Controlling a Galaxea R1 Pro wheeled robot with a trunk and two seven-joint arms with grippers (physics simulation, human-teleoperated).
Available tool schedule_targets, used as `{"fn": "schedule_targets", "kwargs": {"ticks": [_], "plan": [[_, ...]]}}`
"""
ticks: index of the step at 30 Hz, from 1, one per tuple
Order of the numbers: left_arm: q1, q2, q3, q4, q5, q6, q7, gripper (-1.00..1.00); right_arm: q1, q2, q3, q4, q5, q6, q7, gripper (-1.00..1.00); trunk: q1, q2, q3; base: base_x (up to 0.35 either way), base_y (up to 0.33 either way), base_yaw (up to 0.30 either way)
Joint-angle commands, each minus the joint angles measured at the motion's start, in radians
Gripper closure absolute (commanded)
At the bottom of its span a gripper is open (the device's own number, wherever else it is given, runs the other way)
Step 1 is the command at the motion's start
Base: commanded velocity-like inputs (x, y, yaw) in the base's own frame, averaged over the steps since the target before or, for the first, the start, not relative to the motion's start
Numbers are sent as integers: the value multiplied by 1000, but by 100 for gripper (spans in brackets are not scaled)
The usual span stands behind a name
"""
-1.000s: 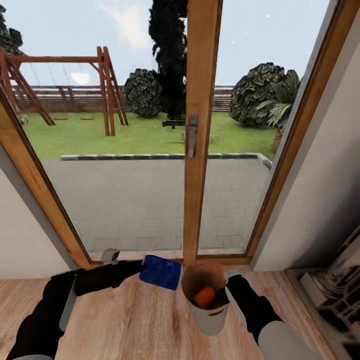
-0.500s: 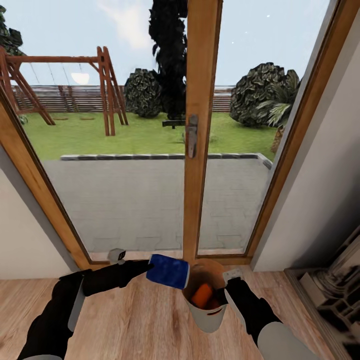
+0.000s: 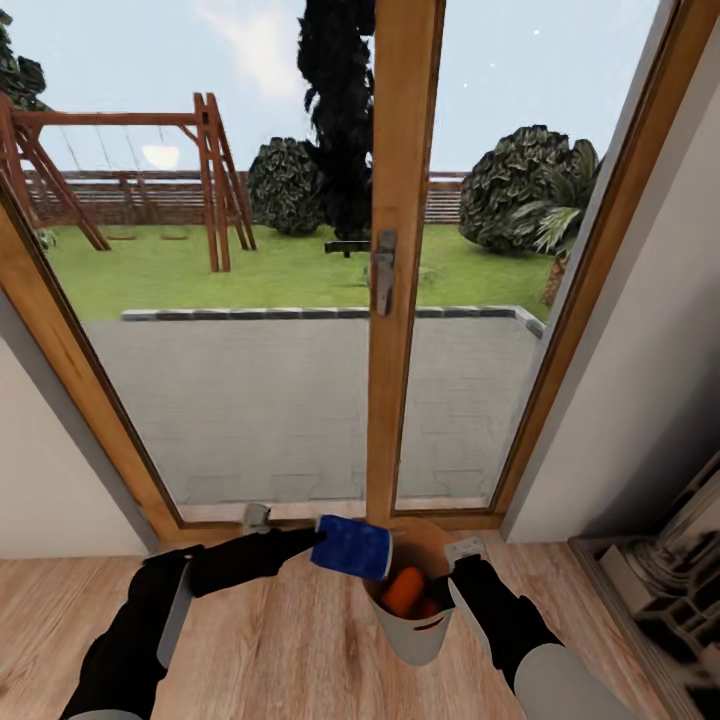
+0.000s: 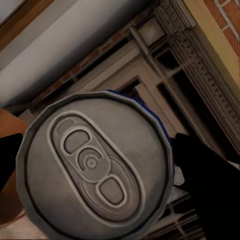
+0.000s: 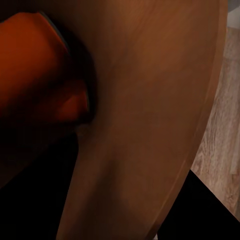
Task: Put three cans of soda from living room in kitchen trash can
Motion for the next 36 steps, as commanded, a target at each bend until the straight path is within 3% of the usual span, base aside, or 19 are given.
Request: {"fn": "schedule_targets", "kwargs": {"ticks": [1,10,22,25,36], "plan": [[0,-1,-5,0,1,0,5,100,0,0,0,0,-3,-1,2,100,0,0,0,0,0,0],[0,-26,-16,-1,1,-1,58,100,0,1,0,1,-3,-1,2,100,0,0,0,0,0,0],[0,-42,-46,-1,1,-1,115,100,0,4,2,20,-3,-1,2,100,0,0,0,0,0,0],[0,-44,-47,-3,0,-1,121,100,0,14,45,46,-3,-1,2,100,0,0,0,0,0,0],[0,-45,-76,-1,0,-1,198,100,0,16,58,50,-3,-1,2,100,0,0,0,0,0,0]]}}
